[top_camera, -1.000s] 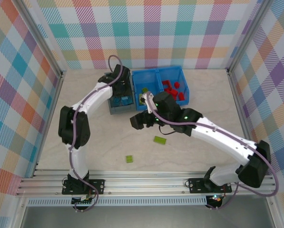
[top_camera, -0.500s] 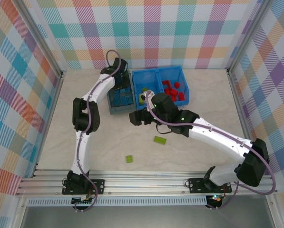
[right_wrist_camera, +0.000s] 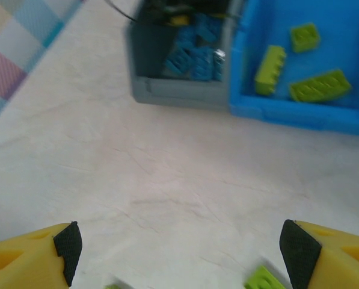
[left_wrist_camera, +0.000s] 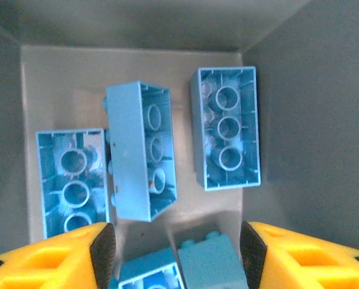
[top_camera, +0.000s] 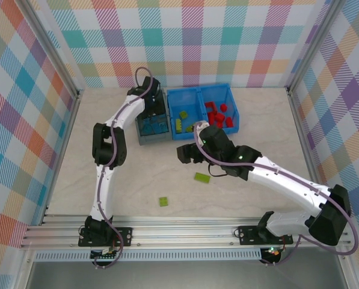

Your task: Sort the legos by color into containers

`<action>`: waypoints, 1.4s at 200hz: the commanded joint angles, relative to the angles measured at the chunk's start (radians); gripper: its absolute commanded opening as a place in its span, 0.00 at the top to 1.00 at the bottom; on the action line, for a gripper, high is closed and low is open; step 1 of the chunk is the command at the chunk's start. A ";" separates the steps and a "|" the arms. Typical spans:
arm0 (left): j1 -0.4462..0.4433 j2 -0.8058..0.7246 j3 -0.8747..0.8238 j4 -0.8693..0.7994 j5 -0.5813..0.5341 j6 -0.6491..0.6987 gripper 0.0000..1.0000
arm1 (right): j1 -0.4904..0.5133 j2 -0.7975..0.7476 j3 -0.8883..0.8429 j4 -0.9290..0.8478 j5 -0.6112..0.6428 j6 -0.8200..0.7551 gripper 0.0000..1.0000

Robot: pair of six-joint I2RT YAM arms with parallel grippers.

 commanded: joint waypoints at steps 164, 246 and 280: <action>-0.814 -1.226 -1.138 0.429 -0.243 -0.287 0.28 | -0.451 0.555 0.135 -0.315 -0.030 -0.192 0.19; -0.962 -1.264 -1.202 0.395 -0.390 -0.351 0.28 | -0.465 0.646 0.160 -0.276 -0.081 -0.199 0.55; -0.961 -1.301 -1.160 0.293 -0.495 -0.350 0.25 | -0.440 0.531 0.103 -0.254 -0.080 -0.174 0.67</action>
